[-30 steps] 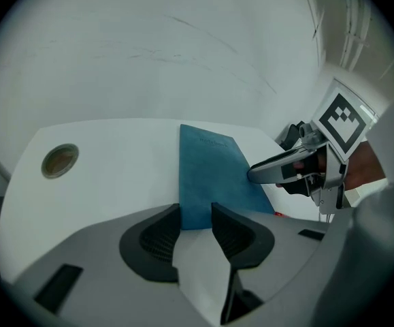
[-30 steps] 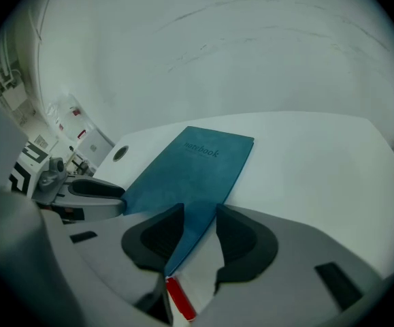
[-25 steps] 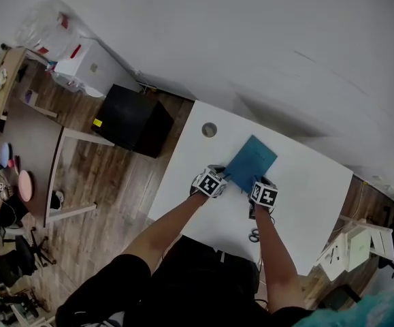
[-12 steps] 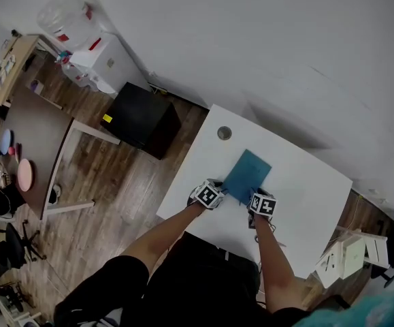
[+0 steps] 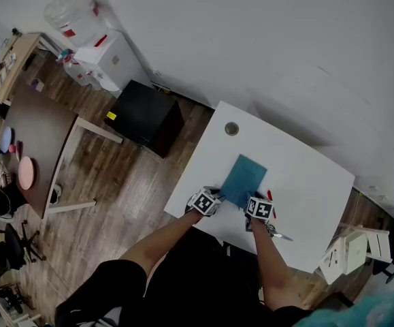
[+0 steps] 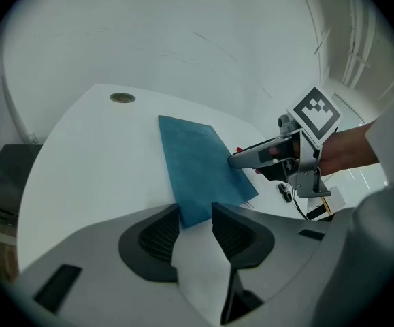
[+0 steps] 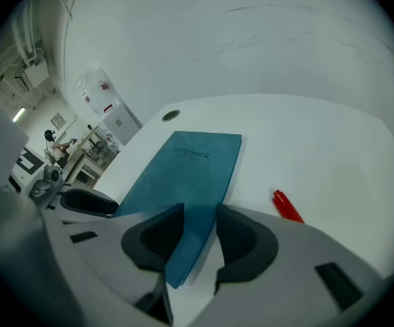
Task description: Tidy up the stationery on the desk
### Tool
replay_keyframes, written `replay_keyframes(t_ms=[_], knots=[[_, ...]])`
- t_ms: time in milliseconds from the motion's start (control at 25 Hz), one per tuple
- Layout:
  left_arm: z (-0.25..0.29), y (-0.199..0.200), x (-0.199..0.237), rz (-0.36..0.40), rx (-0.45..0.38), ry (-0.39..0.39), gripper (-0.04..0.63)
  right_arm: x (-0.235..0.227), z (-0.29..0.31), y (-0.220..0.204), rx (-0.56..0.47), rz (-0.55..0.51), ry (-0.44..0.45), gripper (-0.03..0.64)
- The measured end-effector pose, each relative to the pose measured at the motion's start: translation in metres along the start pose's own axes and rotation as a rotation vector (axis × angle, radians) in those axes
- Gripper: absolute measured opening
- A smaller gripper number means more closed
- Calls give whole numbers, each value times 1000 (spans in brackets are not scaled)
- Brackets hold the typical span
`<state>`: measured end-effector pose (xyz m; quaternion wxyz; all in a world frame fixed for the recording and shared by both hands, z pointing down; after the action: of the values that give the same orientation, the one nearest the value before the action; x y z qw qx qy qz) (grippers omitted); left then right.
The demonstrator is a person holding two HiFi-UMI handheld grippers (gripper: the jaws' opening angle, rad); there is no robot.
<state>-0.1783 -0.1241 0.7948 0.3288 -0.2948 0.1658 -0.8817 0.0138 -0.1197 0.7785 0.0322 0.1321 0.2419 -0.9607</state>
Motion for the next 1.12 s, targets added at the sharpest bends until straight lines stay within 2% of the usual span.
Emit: replay_keyframes(t_ms=[160, 320, 600, 880, 1120], knots=[[-5, -24, 1, 10, 28, -1, 141, 11, -2, -11, 14, -6, 5, 144], [-15, -37, -5, 8, 19, -14, 141, 21, -4, -17, 14, 19, 16, 144], [-31, -56, 6, -43, 14, -13, 141, 44, -1, -31, 39, -31, 35, 144], [-43, -67, 10, -120, -11, -11, 141, 58, 0, -35, 34, -18, 43, 143], [-49, -76, 14, -133, -1, -10, 141, 62, 1, -41, 24, 11, 74, 144]])
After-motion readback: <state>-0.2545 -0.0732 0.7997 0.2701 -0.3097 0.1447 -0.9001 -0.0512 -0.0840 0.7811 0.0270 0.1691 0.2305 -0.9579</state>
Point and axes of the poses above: the fingertips, and each gripper's own axes: z forward along the fingers, x to its left, y out of its top, the point moved 7 cm from there along -z, backward along the fingers, and after that the axes turned 1 degree about y, right-handed, at the moved point
